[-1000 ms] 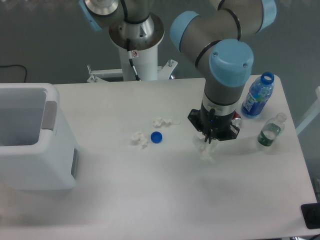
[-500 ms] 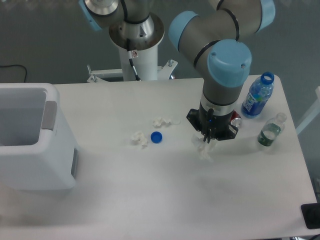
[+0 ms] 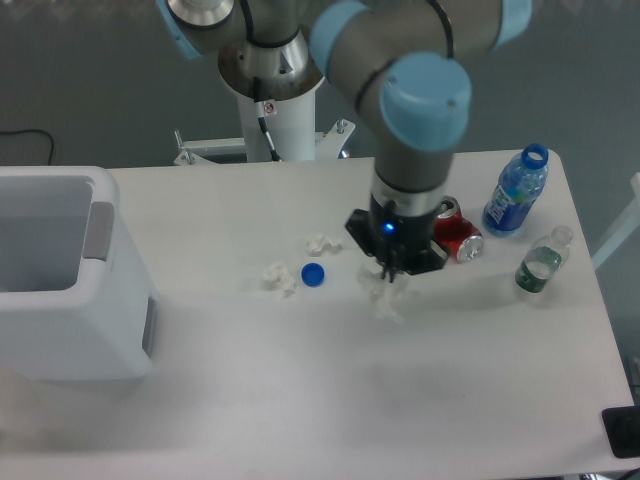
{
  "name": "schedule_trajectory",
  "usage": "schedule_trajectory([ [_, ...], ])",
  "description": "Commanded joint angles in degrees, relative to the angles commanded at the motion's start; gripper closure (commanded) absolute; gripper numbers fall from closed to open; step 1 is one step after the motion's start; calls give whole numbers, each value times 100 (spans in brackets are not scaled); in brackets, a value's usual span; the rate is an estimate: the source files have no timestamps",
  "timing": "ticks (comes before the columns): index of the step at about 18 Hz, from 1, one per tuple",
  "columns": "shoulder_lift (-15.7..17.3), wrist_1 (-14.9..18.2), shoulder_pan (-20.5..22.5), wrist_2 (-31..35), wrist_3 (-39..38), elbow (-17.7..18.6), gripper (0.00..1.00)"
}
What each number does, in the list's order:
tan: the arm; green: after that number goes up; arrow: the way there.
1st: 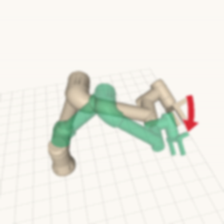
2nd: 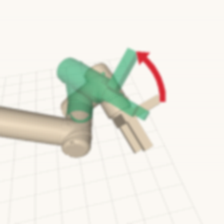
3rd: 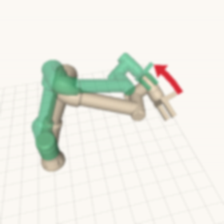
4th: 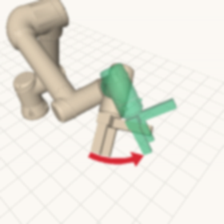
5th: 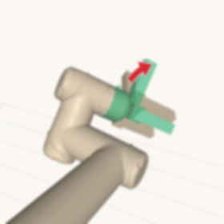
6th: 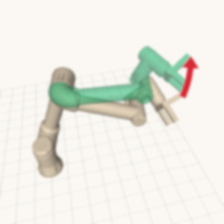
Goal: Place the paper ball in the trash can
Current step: 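Carry the paper ball across the table to above the white trash bin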
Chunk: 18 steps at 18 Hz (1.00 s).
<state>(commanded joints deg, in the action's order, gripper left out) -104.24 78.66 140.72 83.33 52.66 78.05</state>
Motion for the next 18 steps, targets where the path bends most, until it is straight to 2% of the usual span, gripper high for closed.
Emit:
schedule_trajectory([
  [3, 132, -9, -299, -114, -387, 0, 97],
  [11, 659, -35, -844, -975, -1100, 18, 96],
  [18, 835, -53, -1477, -1266, -1399, 35, 95],
])
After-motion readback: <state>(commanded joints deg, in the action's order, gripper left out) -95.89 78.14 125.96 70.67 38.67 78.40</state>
